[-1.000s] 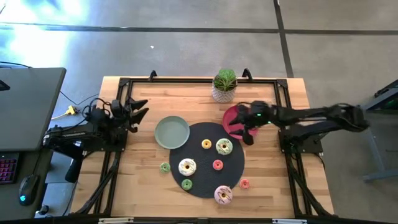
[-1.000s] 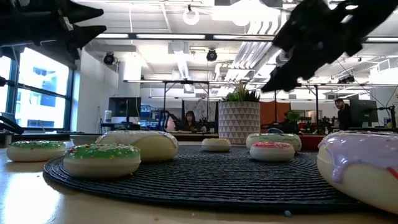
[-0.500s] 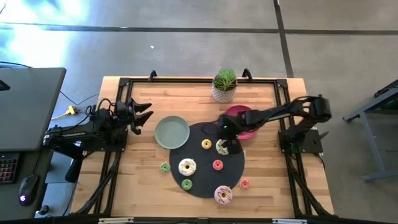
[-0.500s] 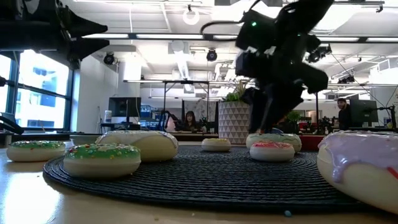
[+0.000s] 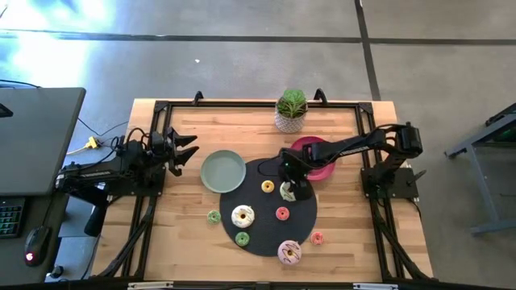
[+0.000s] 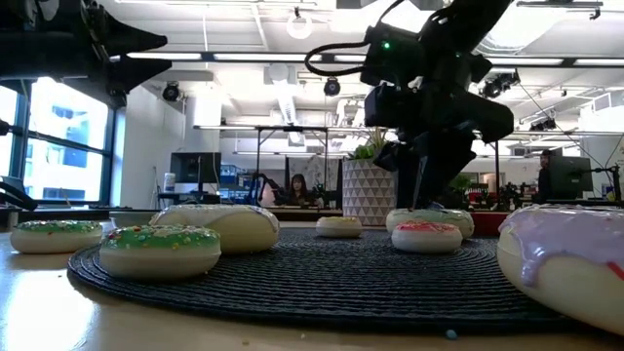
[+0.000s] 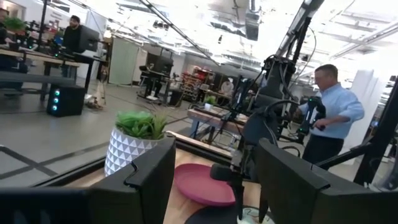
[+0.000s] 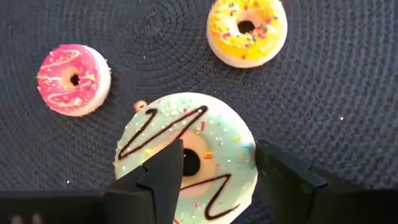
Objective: Pick & Place donuts
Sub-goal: Put the big blue doughnut on the red plate
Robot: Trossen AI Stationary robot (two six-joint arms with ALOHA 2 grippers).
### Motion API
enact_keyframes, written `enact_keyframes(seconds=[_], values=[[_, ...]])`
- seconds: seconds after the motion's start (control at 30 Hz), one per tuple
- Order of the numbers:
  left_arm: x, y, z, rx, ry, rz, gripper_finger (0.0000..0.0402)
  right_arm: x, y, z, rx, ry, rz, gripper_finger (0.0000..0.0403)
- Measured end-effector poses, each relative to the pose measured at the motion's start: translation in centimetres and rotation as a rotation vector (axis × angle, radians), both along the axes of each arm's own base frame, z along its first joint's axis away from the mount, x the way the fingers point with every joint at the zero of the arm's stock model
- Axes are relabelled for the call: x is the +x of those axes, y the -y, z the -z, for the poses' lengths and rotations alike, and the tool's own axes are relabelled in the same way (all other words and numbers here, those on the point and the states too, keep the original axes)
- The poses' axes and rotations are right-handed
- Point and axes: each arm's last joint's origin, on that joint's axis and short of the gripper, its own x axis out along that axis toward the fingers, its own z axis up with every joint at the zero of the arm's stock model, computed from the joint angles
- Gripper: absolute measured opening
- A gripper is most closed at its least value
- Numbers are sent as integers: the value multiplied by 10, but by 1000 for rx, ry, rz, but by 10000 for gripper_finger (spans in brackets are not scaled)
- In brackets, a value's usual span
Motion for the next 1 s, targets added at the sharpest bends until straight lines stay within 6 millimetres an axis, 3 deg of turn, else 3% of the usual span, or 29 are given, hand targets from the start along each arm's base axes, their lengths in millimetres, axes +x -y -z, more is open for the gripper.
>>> enact_keyframes(seconds=[0.3, 0.5, 0.73, 1.0], values=[[0, 0, 0, -7, 3, 1, 214, -6, -2, 12, -7, 15, 16, 92], [0, 0, 0, -8, 4, 1, 214, -2, -2, -1, 0, 46, 30, 16], [-1, -1, -2, -14, 22, -32, 214, -2, 0, -42, -80, 145, 67, 34], [-1, -1, -2, -17, 29, -44, 214, -42, 23, -66, -330, -75, 296, 10]])
